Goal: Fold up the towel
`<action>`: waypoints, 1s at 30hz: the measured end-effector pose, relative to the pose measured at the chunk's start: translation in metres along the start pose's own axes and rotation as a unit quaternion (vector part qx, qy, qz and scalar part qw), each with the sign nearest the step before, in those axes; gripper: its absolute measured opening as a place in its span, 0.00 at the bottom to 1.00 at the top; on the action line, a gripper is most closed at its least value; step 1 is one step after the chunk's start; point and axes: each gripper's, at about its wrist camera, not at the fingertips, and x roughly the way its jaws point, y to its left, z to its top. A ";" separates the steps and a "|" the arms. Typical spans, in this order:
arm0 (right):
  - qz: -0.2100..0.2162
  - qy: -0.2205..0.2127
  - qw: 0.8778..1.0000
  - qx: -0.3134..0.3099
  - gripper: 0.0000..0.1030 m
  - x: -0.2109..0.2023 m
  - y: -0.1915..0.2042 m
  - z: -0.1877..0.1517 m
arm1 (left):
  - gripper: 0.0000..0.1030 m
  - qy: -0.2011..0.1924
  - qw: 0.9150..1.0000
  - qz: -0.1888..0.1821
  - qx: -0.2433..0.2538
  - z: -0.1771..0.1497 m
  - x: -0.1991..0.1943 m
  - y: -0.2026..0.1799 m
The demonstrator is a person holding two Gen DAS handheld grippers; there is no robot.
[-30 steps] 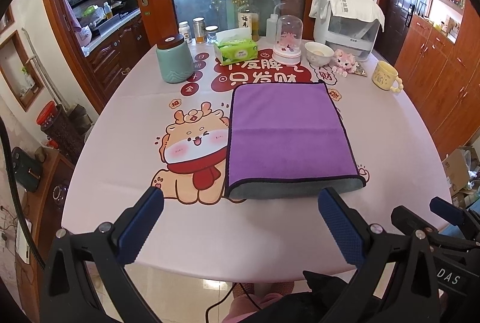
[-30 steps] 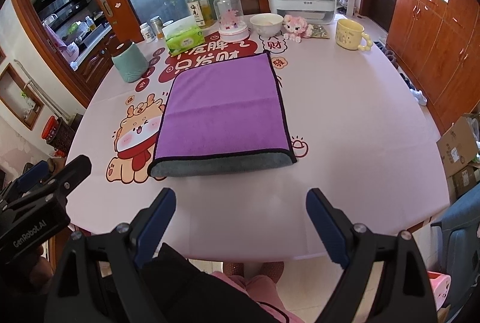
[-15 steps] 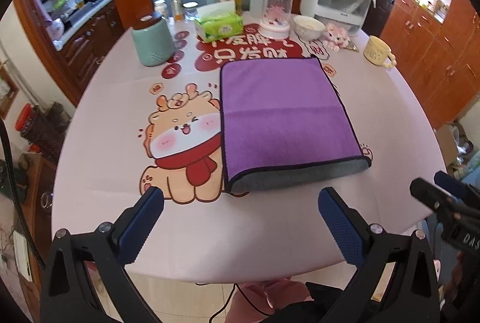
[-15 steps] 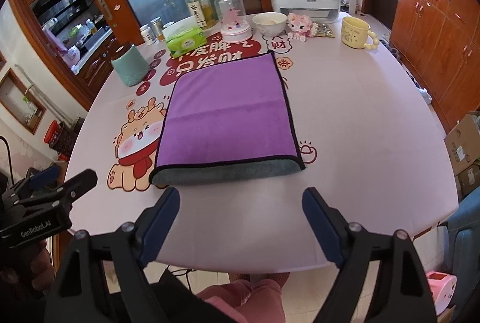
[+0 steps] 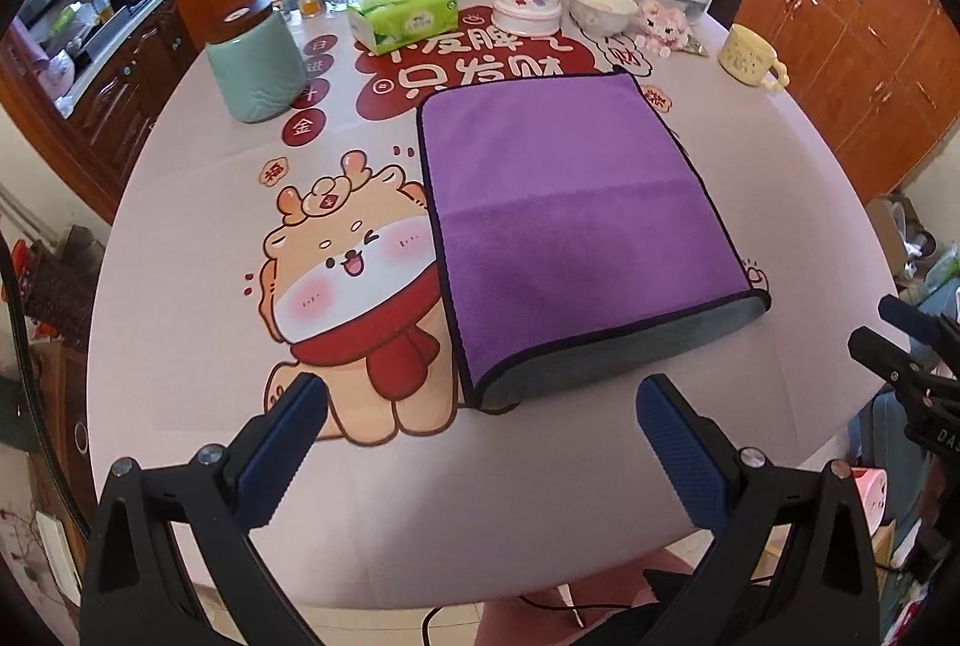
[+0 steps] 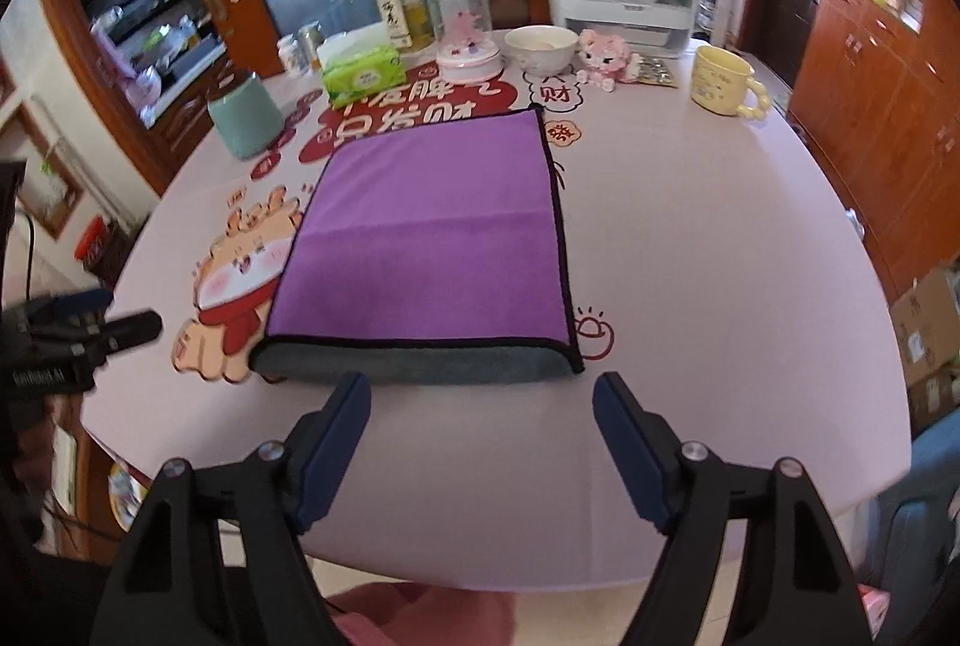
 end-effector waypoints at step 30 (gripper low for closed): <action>0.117 0.115 0.974 -0.157 0.48 0.140 -0.059 0.020 | 0.93 0.104 0.993 -0.007 0.052 0.018 0.118 -0.006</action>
